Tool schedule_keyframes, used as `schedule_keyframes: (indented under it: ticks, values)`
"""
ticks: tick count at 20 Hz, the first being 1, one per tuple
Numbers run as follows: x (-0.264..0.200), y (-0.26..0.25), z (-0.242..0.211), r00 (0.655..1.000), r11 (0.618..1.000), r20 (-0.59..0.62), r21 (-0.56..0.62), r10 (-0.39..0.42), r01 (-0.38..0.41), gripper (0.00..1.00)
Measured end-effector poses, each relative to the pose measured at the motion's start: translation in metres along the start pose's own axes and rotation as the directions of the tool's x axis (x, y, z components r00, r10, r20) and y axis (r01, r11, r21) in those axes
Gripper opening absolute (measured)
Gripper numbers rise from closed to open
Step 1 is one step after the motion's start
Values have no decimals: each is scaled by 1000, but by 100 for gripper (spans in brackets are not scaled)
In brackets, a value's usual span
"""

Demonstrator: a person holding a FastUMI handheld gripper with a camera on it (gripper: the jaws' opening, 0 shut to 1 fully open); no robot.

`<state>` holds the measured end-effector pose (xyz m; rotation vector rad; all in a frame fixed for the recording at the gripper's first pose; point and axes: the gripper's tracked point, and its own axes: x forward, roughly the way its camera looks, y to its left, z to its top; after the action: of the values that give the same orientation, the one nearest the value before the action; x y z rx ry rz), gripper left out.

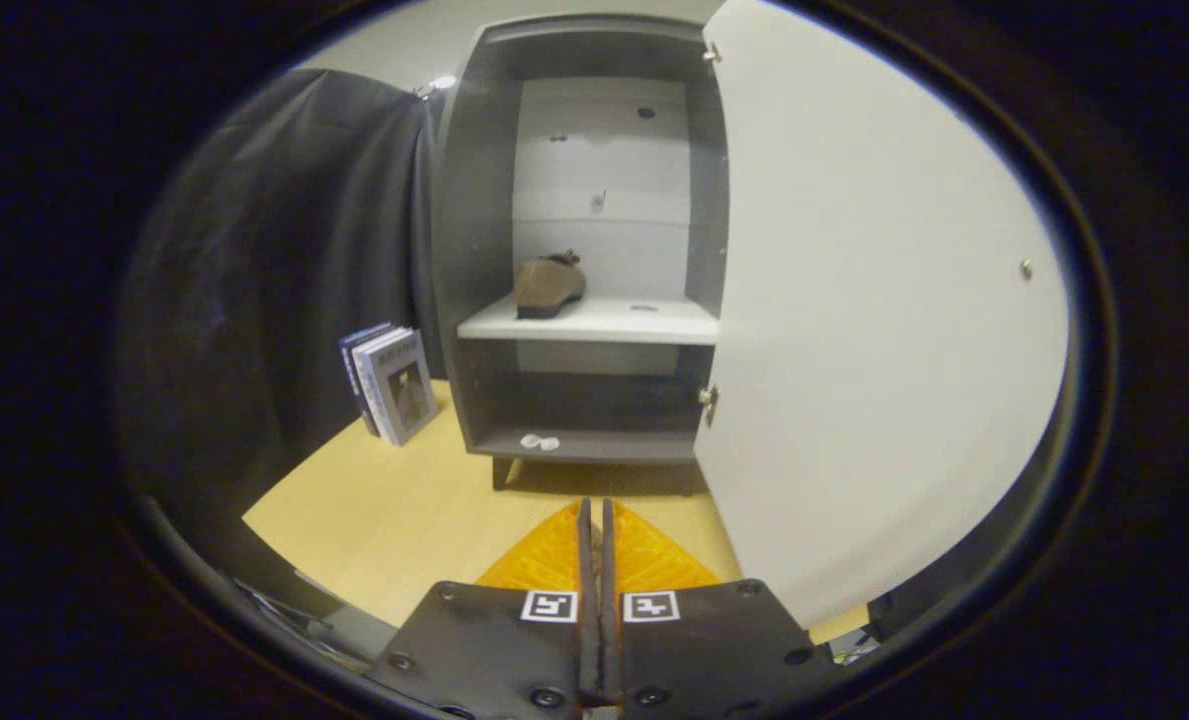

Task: Open the shoe cabinet door, grab the shoes and put them into the shoe cabinet, then close the shoe cabinet door.

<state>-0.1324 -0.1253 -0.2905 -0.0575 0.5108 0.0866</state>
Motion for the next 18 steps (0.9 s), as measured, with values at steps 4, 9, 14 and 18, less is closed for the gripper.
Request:
schedule_keyframes:
  ticks: [4,9,14,18]
  values:
    - [43,28,-49,992,998,-115,30,55,-52,3]
    - [87,47,-109,964,997,-255,25,71,-67,6]
    - [112,50,-147,939,997,-343,-60,26,-50,28]
    - [131,53,-177,913,994,-407,-108,-20,-27,32]
